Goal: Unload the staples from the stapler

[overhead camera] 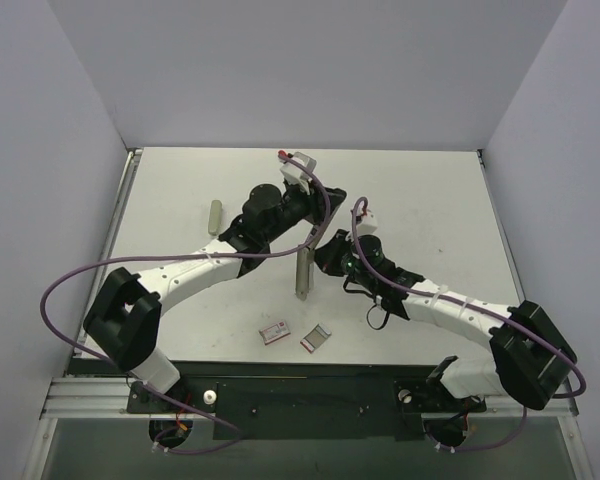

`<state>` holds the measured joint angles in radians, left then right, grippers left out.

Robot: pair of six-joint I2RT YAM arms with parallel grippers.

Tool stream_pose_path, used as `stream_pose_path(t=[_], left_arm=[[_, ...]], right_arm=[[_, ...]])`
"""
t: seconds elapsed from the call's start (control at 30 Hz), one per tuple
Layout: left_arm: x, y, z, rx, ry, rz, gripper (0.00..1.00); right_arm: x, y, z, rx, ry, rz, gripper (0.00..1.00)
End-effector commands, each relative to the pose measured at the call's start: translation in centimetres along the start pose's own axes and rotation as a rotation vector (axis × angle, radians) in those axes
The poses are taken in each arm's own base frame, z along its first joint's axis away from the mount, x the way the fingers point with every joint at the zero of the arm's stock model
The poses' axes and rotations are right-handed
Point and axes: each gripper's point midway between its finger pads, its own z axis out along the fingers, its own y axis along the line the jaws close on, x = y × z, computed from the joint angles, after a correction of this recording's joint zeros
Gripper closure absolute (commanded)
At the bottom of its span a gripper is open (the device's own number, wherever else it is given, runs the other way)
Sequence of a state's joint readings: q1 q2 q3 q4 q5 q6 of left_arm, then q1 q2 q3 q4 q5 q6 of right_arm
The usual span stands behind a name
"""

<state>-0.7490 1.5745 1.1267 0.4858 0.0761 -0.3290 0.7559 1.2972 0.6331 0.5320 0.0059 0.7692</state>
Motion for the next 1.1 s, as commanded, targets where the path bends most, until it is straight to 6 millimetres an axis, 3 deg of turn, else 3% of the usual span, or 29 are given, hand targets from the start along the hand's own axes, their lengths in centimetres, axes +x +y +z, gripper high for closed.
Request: stream_pose_path(t=[0.0,0.4,0.77,1.07], left_arm=[[-6.3,-2.2,1.4,0.08,-0.209,0.025,1.0],[-5.2,-1.3,2.8,0.056,-0.198,0.035,1.0],[-8.4,-3.1,0.1,0.086,-0.223,0.023,1.0],[-10.7,-5.3,-3.8,0.145,-0.226,-0.03,1.0]], right_arm=[[-0.6,3.5,0.2,-0.164,-0.002,0.079,1.0],[-0.9,4.4,0.6,-0.199,0.004,0.11,1.0],[-1.8,3.4,-0.9,-0.141,-0.024,0.06,1.0],[-3.6,3.0,-4.0,-0.105,-0.073,0.007,1.0]])
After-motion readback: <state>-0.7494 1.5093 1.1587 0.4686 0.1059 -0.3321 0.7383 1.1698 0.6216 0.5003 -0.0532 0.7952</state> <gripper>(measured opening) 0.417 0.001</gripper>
